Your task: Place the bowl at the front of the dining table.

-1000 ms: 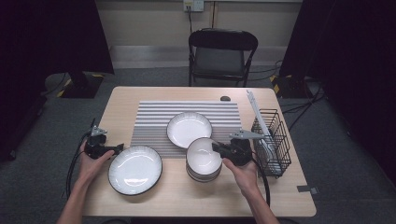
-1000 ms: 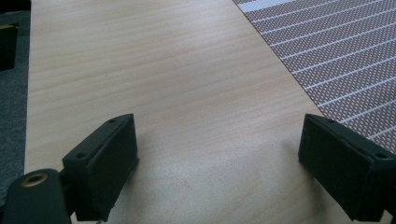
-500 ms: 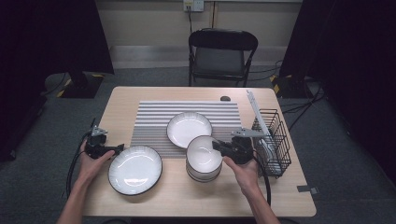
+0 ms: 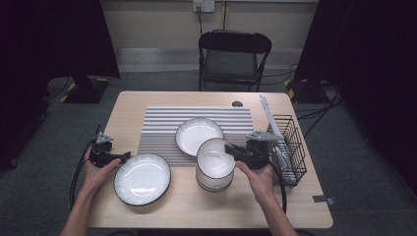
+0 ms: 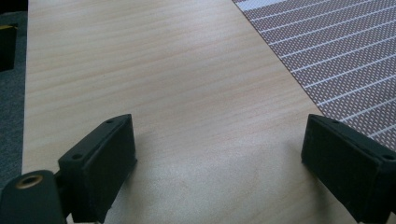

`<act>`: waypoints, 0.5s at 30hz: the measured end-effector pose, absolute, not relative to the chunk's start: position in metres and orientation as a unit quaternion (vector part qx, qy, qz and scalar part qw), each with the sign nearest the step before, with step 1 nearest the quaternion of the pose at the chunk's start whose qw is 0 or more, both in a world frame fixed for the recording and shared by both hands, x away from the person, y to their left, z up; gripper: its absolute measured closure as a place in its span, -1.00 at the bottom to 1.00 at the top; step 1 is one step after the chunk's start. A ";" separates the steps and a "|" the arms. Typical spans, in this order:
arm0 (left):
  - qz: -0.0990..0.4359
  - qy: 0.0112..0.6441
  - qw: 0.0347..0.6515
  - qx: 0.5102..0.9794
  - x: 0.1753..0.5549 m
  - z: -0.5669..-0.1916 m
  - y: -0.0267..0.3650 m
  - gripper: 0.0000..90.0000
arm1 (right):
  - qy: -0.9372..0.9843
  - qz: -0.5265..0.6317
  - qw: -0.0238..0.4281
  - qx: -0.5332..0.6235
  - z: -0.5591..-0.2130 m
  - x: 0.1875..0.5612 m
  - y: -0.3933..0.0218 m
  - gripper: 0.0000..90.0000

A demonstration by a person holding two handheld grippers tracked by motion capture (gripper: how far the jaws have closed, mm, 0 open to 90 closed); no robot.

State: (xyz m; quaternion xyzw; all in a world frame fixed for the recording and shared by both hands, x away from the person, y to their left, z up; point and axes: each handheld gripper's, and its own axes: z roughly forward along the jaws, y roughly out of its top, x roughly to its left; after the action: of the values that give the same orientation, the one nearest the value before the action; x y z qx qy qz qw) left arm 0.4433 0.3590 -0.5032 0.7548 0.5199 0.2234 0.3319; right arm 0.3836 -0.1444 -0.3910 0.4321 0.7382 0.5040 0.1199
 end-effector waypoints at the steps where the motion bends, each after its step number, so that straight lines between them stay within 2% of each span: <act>1: 0.224 0.520 0.332 0.755 0.443 -0.503 0.359 -0.79 | 0.738 0.504 0.121 0.432 -0.390 0.384 -0.144 0.82; 15: 0.223 0.520 0.332 0.755 0.443 -0.503 0.359 -0.79 | 0.734 0.514 0.120 0.428 -0.379 0.393 -0.134 0.82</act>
State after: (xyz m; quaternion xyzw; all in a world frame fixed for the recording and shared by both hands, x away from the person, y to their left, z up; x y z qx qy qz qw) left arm 0.4433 0.3590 -0.5032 0.7547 0.5200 0.2234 0.3320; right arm 0.3929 -0.1340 -0.3785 0.4275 0.7343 0.5135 0.1198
